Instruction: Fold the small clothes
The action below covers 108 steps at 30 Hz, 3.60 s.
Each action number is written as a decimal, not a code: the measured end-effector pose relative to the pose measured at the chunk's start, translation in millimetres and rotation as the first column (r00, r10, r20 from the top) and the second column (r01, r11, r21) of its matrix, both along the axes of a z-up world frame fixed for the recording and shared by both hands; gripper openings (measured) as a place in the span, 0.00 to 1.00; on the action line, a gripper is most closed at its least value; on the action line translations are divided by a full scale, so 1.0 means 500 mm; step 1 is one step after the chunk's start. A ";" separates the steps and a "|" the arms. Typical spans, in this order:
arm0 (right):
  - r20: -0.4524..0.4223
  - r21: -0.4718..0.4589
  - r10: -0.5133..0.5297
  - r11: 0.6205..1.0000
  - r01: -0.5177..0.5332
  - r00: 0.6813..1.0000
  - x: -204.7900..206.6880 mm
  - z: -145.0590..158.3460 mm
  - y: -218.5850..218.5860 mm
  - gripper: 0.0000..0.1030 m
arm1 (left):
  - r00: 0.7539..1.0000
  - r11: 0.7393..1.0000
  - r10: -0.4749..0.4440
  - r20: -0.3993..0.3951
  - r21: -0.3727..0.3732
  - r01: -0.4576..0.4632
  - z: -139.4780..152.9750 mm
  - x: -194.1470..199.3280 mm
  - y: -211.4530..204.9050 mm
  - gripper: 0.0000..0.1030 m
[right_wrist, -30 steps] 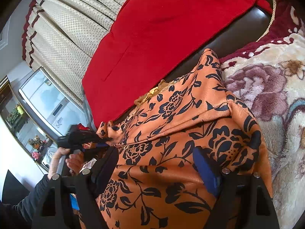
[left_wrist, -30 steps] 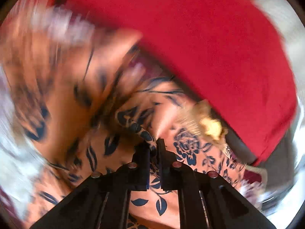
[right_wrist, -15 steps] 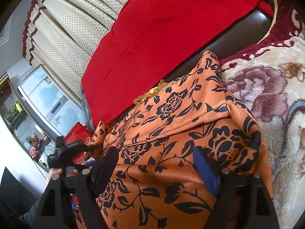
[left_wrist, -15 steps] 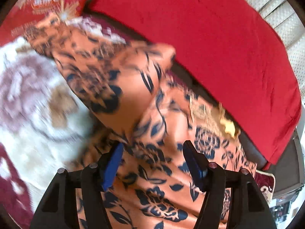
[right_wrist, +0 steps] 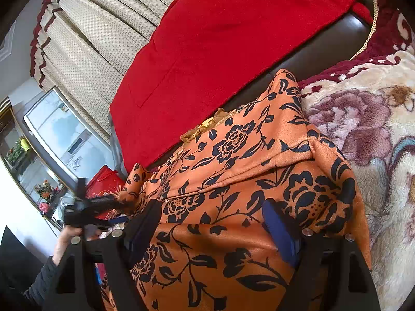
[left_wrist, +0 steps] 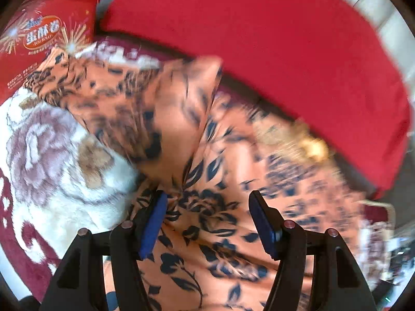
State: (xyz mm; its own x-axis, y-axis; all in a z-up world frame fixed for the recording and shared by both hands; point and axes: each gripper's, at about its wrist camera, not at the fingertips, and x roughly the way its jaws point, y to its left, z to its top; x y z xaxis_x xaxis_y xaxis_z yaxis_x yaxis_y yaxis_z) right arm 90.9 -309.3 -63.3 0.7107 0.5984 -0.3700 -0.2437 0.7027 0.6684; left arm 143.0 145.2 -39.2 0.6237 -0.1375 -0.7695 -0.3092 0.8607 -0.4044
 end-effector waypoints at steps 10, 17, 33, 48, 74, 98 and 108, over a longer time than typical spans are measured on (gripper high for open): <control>0.012 -0.029 -0.008 1.000 0.009 1.000 -0.005 0.001 0.004 0.80 | 0.906 0.796 0.416 0.077 -0.512 -0.322 -0.060 -0.084 0.465 0.73; 0.013 -0.055 -0.016 0.998 0.017 1.000 -0.005 0.002 0.011 0.80 | 0.877 0.723 0.480 0.039 -0.584 -0.370 -0.112 -0.039 0.620 0.73; 0.000 -0.108 -0.036 0.993 0.036 0.999 0.000 0.005 0.030 0.80 | 0.808 0.701 0.588 -0.037 -0.477 -0.531 -0.126 -0.015 0.668 0.62; 0.018 -0.085 -0.035 0.996 0.037 0.999 -0.008 0.001 0.021 0.80 | 0.915 0.939 0.340 0.216 -0.017 -0.344 0.135 0.047 0.468 0.04; 0.056 0.034 -0.021 0.999 0.019 0.998 -0.041 0.007 -0.029 0.80 | 0.851 0.834 -0.523 0.041 0.232 0.501 0.095 0.009 -0.405 0.55; -0.468 -0.455 -0.283 0.889 0.046 0.837 0.263 0.170 0.171 0.82 | 0.997 0.998 -0.036 0.073 -0.049 0.040 -0.041 -0.044 0.146 0.78; -0.401 -0.508 -0.375 0.850 0.137 0.836 0.259 0.172 0.139 0.12 | 0.998 0.993 -0.026 0.049 -0.111 0.031 -0.046 -0.039 0.170 0.78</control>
State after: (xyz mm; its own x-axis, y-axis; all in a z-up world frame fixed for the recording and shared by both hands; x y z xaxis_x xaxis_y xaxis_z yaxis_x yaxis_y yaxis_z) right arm 220.4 -239.9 22.5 0.4792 0.1054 -0.8714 0.2482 0.9360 0.2497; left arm 123.3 230.4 -62.2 0.6540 -0.2390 -0.7177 -0.2633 0.8175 -0.5122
